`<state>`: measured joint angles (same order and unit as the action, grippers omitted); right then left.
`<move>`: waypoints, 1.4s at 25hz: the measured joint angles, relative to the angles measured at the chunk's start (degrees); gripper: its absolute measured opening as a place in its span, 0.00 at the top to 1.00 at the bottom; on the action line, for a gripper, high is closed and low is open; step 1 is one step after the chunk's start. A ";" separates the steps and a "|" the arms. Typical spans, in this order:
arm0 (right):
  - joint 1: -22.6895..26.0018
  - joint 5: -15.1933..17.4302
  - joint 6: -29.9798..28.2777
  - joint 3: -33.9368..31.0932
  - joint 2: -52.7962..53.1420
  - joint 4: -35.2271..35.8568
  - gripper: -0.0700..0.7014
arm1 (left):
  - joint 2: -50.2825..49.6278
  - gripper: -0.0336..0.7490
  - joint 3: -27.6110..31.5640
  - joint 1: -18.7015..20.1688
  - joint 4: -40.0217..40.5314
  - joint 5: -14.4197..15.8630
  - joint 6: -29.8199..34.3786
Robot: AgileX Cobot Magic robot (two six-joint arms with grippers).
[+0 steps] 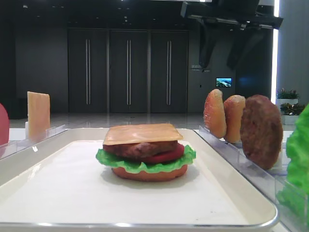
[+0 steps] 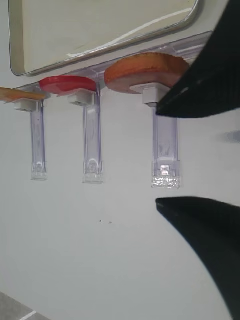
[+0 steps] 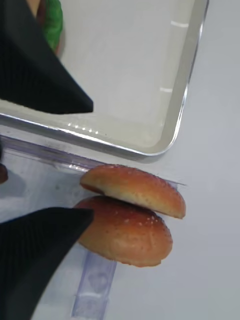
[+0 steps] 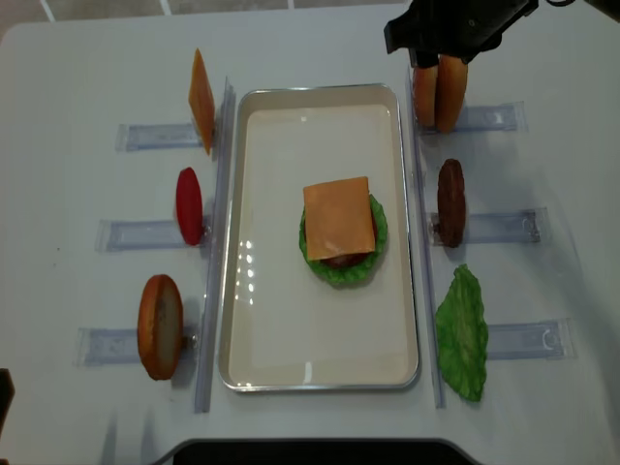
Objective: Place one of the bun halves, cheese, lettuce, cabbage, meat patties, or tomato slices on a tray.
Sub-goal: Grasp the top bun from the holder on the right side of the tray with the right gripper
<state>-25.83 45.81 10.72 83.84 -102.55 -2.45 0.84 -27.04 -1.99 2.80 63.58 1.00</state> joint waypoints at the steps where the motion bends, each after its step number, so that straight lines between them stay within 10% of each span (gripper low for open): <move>1: 0.04 -0.38 -0.08 0.00 -0.58 -0.26 0.39 | 0.00 0.46 0.00 0.00 0.00 0.00 0.00; 30: 2.29 -8.27 -0.67 1.93 -10.28 -4.26 0.38 | 0.00 0.46 0.00 0.00 0.00 0.00 0.00; 35: 2.29 -7.92 -0.59 2.28 -10.93 -4.82 0.59 | 0.00 0.46 0.00 0.00 0.00 0.00 0.00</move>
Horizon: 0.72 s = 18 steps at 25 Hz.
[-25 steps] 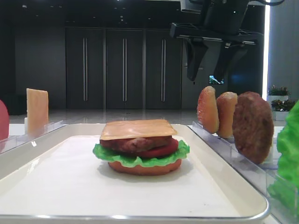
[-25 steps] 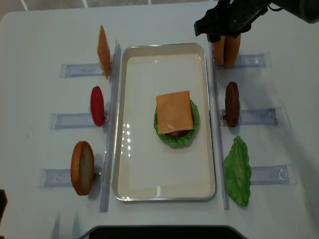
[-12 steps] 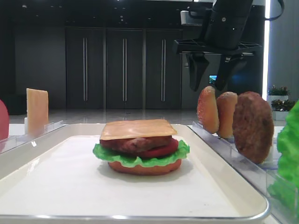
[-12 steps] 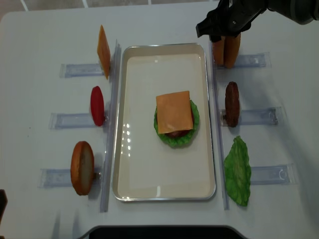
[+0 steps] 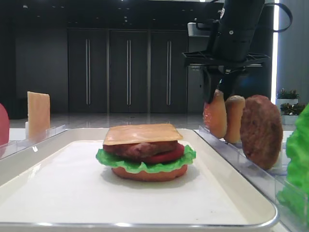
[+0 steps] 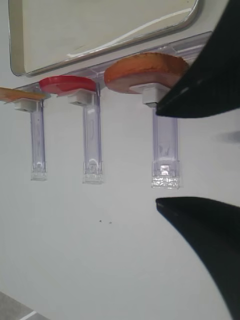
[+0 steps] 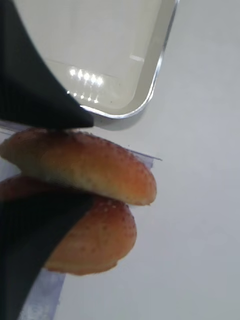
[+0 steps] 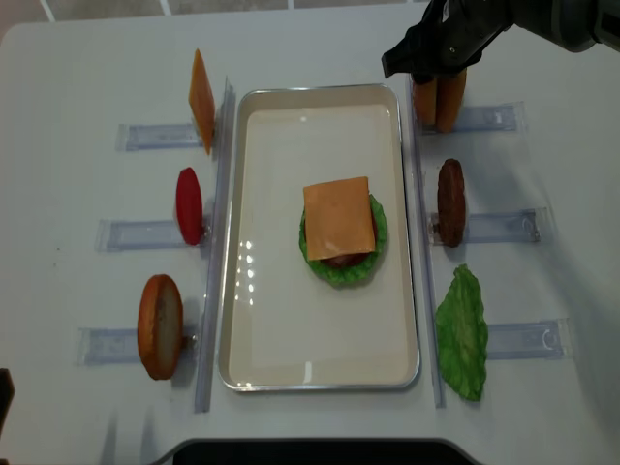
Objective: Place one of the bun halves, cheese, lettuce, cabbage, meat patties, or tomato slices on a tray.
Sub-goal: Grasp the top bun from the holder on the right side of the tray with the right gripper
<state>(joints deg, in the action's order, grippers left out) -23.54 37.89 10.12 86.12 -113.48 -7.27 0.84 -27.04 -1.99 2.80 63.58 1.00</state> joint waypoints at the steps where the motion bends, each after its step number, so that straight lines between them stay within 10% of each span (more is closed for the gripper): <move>1: 0.00 0.01 0.25 0.00 -0.07 0.47 0.67 | 0.00 0.46 0.00 0.00 0.00 0.00 0.00; 18: -1.11 10.57 0.46 5.79 2.91 1.44 0.67 | 0.00 0.46 0.00 0.00 0.00 0.00 0.00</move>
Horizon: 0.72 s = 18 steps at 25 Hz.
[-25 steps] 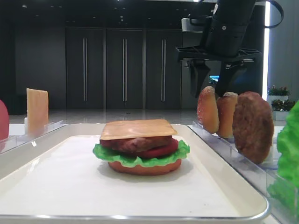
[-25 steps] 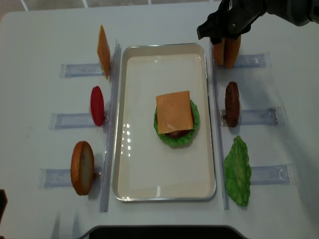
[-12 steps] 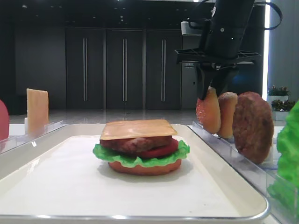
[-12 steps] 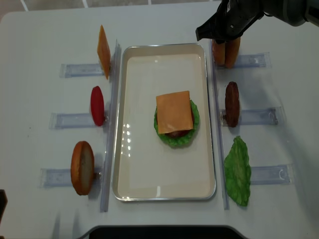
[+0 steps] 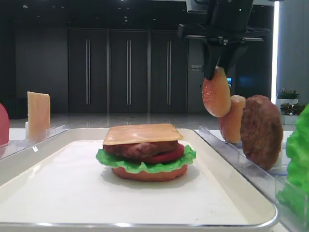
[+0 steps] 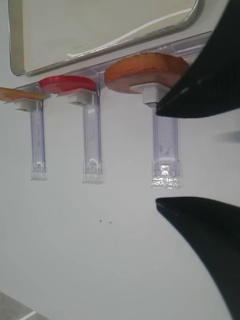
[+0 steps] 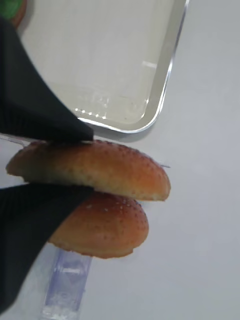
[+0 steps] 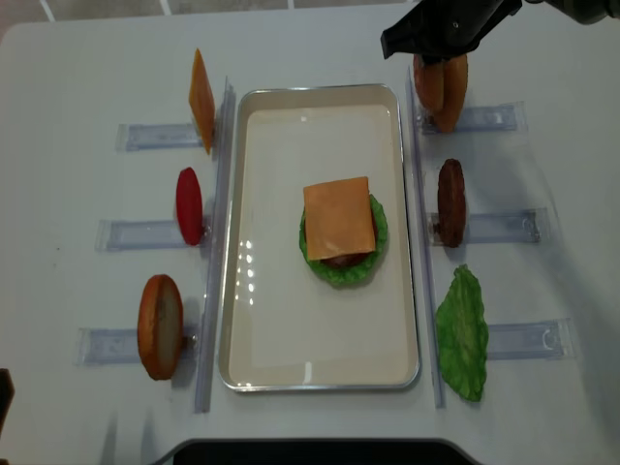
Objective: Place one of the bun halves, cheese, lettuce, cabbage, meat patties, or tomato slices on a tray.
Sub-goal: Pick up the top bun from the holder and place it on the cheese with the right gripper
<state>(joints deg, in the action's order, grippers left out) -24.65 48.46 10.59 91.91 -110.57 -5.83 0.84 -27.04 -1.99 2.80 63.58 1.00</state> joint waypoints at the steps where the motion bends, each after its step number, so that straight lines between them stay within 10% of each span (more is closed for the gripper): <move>1: -0.22 0.83 0.00 0.58 0.16 -0.06 0.67 | 0.00 0.46 0.00 0.00 0.00 0.00 0.00; 18: -2.93 16.96 1.18 3.29 8.35 5.83 0.70 | 0.00 0.46 0.00 0.00 0.00 0.00 0.00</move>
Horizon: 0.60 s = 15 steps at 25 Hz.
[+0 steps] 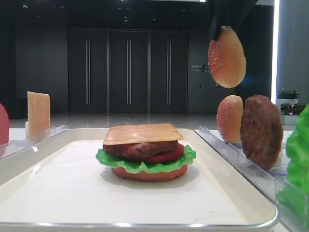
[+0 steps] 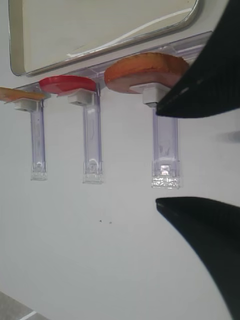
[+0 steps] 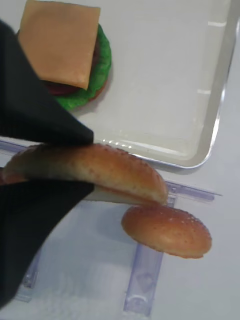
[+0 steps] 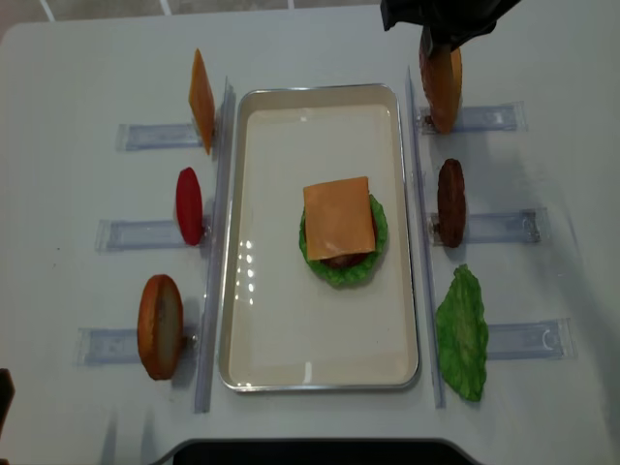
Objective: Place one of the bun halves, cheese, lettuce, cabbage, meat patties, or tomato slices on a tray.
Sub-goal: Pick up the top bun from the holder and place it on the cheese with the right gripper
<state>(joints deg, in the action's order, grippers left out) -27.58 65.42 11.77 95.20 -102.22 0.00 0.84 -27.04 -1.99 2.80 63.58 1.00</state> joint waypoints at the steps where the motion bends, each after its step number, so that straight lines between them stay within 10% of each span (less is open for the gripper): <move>1: -0.15 0.90 0.07 0.00 0.07 0.00 0.71 | 0.00 0.46 0.00 0.00 0.00 0.00 0.00; 8: -4.42 4.03 3.50 -0.12 0.95 0.00 0.71 | 0.00 0.46 0.00 0.00 0.00 0.00 0.00; 15: -15.98 -0.18 10.43 -6.17 3.77 0.62 0.72 | 0.00 0.46 0.00 0.00 0.00 0.00 0.00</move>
<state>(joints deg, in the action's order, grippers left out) -43.56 65.25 22.20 89.03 -98.45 0.62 0.84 -27.04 -1.99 2.80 63.58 1.00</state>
